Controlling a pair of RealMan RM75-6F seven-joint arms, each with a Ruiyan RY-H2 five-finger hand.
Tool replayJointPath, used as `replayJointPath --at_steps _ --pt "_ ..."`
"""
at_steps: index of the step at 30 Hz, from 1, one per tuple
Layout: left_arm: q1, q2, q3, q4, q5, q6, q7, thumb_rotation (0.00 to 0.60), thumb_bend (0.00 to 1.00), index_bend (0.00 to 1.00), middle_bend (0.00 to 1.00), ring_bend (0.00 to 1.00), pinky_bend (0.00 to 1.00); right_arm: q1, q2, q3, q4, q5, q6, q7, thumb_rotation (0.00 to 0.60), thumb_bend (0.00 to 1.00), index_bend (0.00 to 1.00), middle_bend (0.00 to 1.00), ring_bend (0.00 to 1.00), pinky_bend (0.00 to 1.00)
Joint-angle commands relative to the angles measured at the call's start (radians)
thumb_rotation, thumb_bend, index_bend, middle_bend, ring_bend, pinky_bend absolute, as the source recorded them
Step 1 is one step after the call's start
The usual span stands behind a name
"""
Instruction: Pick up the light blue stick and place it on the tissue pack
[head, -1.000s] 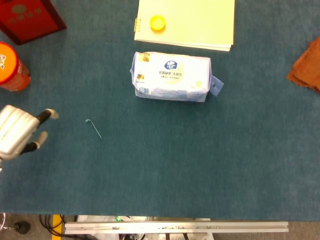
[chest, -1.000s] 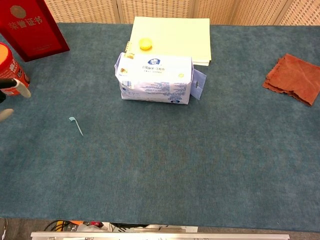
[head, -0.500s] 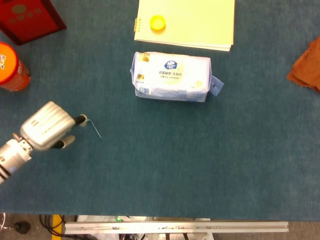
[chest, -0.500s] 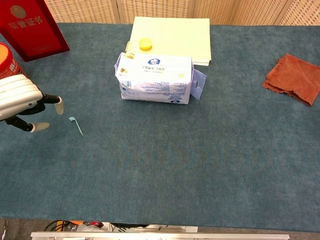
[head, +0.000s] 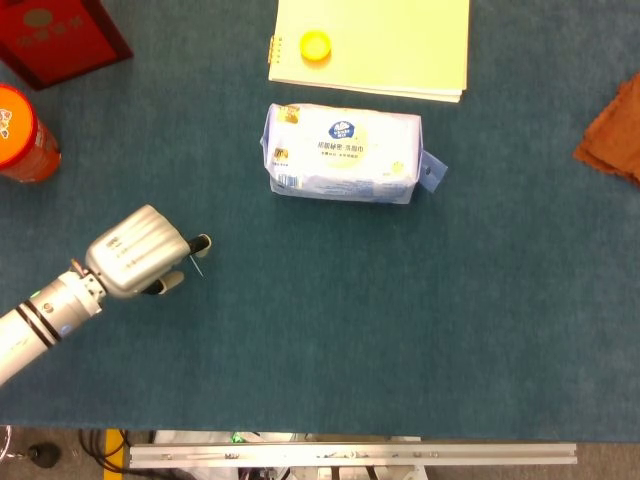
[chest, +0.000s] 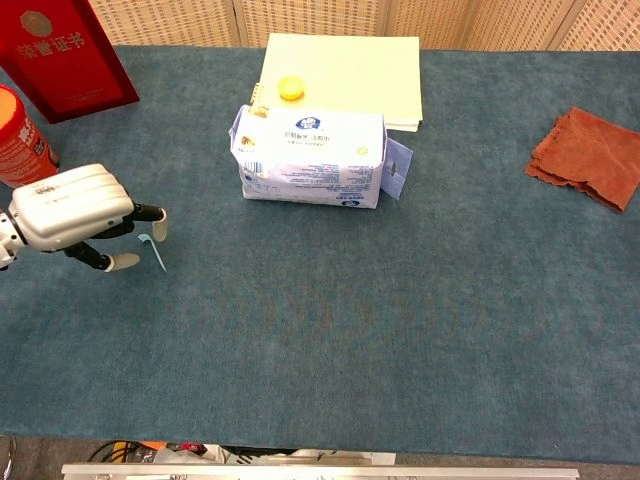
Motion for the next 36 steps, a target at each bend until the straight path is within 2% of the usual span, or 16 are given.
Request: replayJointPath --at_steps 1,16,36 --pt "-0.014 -0.018 0.008 0.020 0.001 -0.007 0.004 0.600 0.27 0.42 0.96 0.96 0.90 0.001 -0.001 -0.001 0.000 0.000 -0.002 -0.001 0.600 0.36 0.11 0.35 0.34 0.58" --pt "-0.050 -0.095 0.048 0.143 -0.015 -0.017 -0.027 0.600 0.27 0.44 0.96 0.97 0.90 -0.006 0.000 -0.002 0.000 0.009 0.002 -0.004 0.600 0.36 0.11 0.35 0.34 0.58" --pt "-0.075 -0.122 0.074 0.174 -0.058 -0.038 -0.028 0.600 0.28 0.51 0.96 0.98 0.90 -0.014 0.007 -0.001 -0.004 0.010 0.014 -0.003 0.600 0.36 0.11 0.35 0.34 0.58"
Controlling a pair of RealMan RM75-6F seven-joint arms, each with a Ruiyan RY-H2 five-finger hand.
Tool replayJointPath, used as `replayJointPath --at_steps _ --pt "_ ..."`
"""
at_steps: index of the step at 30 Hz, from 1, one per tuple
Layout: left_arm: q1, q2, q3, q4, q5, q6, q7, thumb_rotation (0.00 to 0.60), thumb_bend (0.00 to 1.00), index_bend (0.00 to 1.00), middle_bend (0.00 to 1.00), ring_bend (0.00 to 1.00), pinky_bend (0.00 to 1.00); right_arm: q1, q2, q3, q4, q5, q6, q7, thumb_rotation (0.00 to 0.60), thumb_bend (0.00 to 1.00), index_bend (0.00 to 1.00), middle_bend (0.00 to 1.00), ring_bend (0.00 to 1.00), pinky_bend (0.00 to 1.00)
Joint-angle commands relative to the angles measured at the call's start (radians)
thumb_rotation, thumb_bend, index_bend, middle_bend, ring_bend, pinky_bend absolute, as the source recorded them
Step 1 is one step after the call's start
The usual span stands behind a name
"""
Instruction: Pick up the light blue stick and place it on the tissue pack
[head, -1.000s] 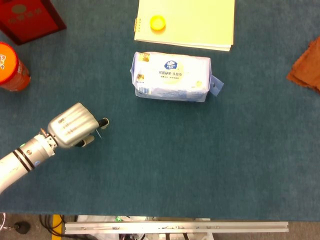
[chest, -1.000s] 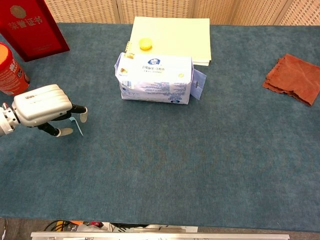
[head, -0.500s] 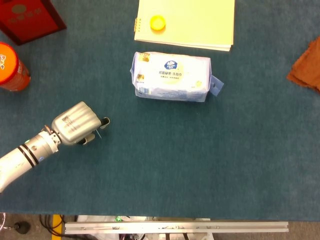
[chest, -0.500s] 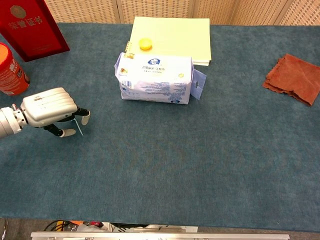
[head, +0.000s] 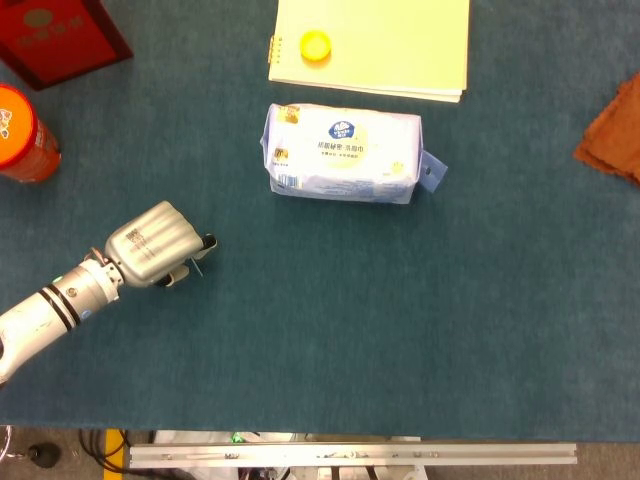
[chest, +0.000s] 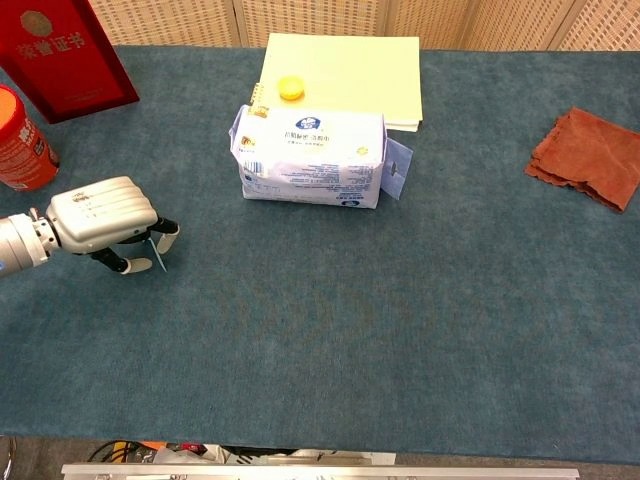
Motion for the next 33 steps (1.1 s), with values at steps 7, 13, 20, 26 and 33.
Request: replayJointPath --at_steps 7,13,20,26,33 --pt "-0.004 -0.021 0.006 0.018 -0.013 0.005 -0.023 0.600 0.28 0.53 0.97 0.98 0.90 -0.004 0.001 0.001 0.001 0.004 0.003 0.003 0.600 0.36 0.11 0.34 0.34 0.58" --pt "-0.011 -0.032 0.008 0.024 -0.020 0.001 -0.032 0.600 0.32 0.53 0.97 0.98 0.90 -0.005 0.002 0.001 0.005 0.004 0.004 0.007 0.600 0.36 0.11 0.35 0.35 0.58" --pt "-0.015 -0.039 0.011 0.033 -0.031 -0.001 -0.031 0.600 0.37 0.54 0.97 0.98 0.90 -0.008 0.004 0.001 0.007 0.004 0.008 0.010 0.600 0.36 0.11 0.34 0.35 0.58" --pt "-0.012 -0.035 0.014 0.036 -0.041 0.003 -0.032 0.600 0.37 0.54 0.97 0.98 0.90 -0.009 0.004 0.001 0.007 0.001 0.011 0.011 0.600 0.36 0.11 0.35 0.35 0.58" --pt "-0.007 -0.029 0.025 0.038 -0.046 0.006 -0.044 0.600 0.37 0.53 0.97 0.98 0.90 -0.009 0.006 0.000 0.001 -0.002 0.009 0.006 0.600 0.36 0.11 0.35 0.36 0.58"
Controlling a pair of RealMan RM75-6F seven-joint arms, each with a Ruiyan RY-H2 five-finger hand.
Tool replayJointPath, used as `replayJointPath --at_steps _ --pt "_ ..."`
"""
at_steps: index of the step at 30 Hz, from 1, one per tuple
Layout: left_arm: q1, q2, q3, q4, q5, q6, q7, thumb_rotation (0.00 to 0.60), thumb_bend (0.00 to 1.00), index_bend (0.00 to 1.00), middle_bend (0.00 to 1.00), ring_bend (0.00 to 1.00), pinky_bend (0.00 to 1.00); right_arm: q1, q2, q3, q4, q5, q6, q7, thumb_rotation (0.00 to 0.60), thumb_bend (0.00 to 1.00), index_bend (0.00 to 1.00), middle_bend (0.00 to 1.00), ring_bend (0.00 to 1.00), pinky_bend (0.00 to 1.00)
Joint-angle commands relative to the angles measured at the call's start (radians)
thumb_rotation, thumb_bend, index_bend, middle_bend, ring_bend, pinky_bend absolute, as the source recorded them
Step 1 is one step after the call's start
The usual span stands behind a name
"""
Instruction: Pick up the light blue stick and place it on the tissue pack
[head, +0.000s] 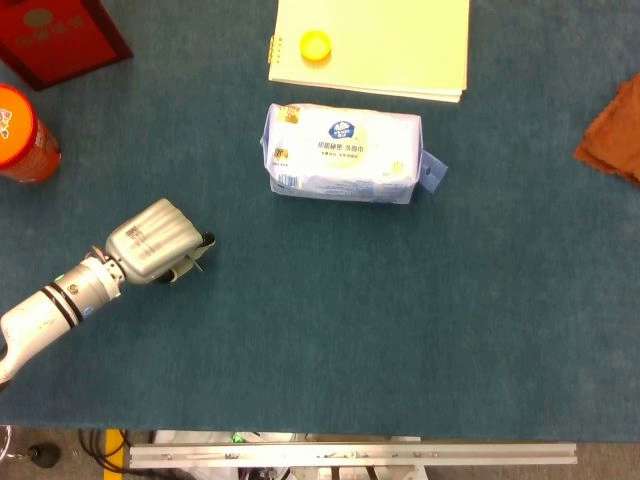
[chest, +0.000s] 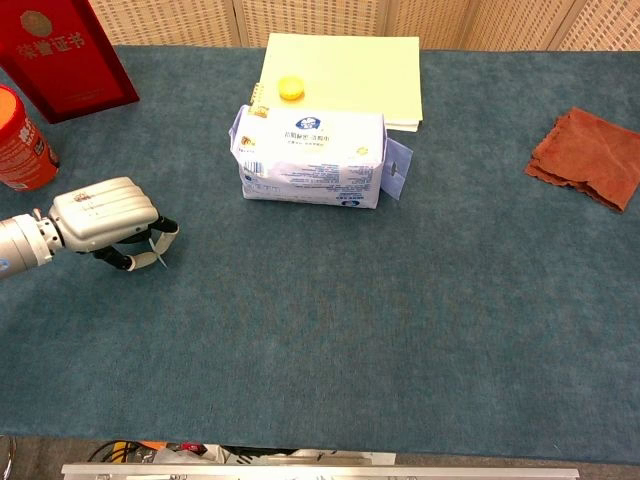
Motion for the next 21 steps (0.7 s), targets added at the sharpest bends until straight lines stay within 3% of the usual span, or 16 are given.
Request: replayJointPath --at_steps 1,21 --pt "0.001 0.000 0.002 0.000 -0.001 0.001 0.000 0.600 0.37 0.53 0.97 0.98 0.90 -0.001 0.001 0.000 -0.002 -0.001 0.001 -0.002 0.600 0.36 0.11 0.35 0.36 0.58" --pt "-0.006 -0.012 0.001 0.001 -0.019 -0.014 -0.003 0.600 0.38 0.56 0.97 0.98 0.90 -0.009 0.011 -0.002 -0.017 -0.005 0.011 -0.012 0.600 0.36 0.11 0.34 0.37 0.58"
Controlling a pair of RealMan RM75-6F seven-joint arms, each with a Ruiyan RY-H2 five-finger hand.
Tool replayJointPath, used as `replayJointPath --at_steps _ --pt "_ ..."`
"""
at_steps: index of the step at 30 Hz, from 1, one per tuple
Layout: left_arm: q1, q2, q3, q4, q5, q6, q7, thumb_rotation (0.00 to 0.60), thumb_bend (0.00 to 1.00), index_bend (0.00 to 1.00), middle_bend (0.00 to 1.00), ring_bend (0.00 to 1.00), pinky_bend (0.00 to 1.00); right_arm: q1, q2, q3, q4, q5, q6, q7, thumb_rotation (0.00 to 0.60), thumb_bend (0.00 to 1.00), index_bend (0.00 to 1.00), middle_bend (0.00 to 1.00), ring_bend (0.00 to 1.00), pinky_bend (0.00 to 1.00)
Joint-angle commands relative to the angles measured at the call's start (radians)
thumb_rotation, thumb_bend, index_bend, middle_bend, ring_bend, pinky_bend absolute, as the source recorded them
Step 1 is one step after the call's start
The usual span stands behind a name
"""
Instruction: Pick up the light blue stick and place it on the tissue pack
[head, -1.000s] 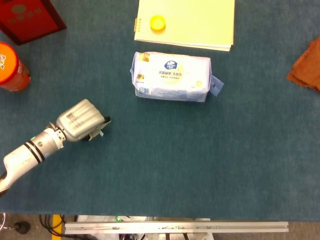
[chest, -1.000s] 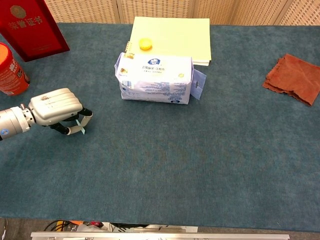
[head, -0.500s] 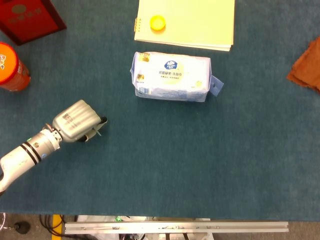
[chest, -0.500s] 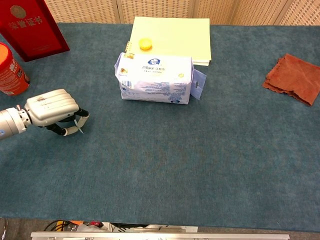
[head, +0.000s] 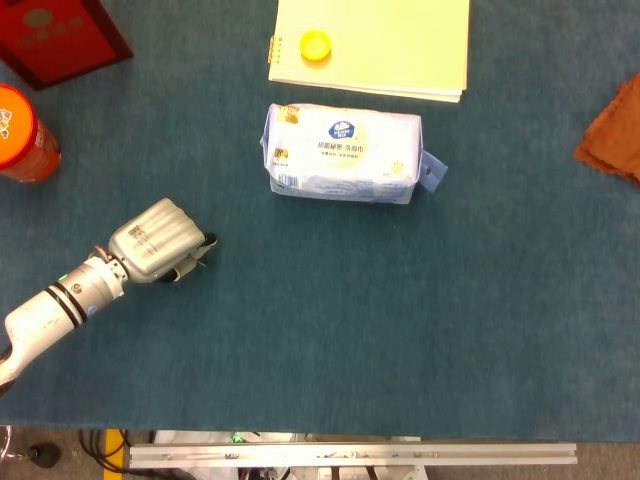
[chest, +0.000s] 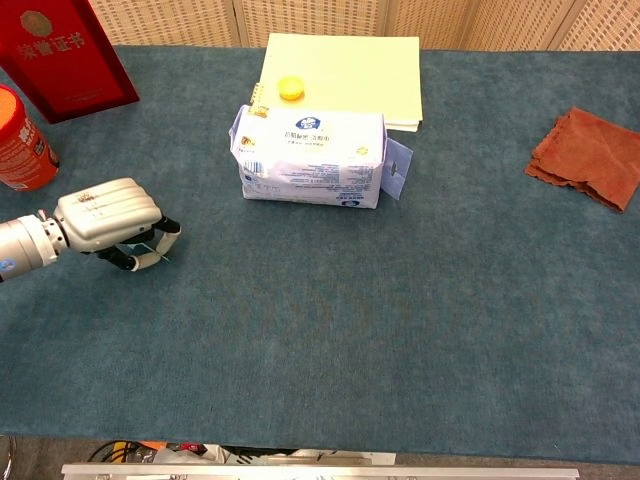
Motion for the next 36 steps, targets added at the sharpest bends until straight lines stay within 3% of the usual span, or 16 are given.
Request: replayJointPath --at_steps 1,10,19,26,36 --pt "0.000 0.001 0.001 -0.001 0.000 0.002 -0.002 0.600 0.38 0.57 0.97 0.98 0.90 -0.001 0.000 0.000 0.000 -0.001 0.001 0.000 0.600 0.36 0.11 0.34 0.37 0.58" --pt "0.000 0.051 -0.020 -0.069 -0.011 0.054 -0.035 0.600 0.38 0.58 0.98 0.99 0.90 -0.001 0.002 0.004 0.001 -0.004 0.006 0.007 0.600 0.36 0.11 0.34 0.37 0.58" --pt "-0.041 0.185 -0.084 -0.290 -0.044 0.081 -0.090 0.600 0.38 0.57 0.98 0.99 0.90 0.019 -0.004 0.003 0.008 -0.017 -0.021 0.012 0.600 0.36 0.11 0.35 0.37 0.58" --pt "-0.110 0.242 -0.144 -0.428 -0.066 0.016 -0.075 0.600 0.38 0.57 0.98 0.99 0.90 0.054 0.000 0.013 0.000 -0.026 -0.060 -0.003 0.600 0.36 0.11 0.35 0.37 0.58" --pt "-0.213 0.251 -0.242 -0.531 -0.164 -0.137 -0.028 0.600 0.38 0.57 0.97 0.99 0.90 0.080 0.005 0.022 -0.018 -0.022 -0.086 -0.028 0.600 0.36 0.11 0.34 0.37 0.58"
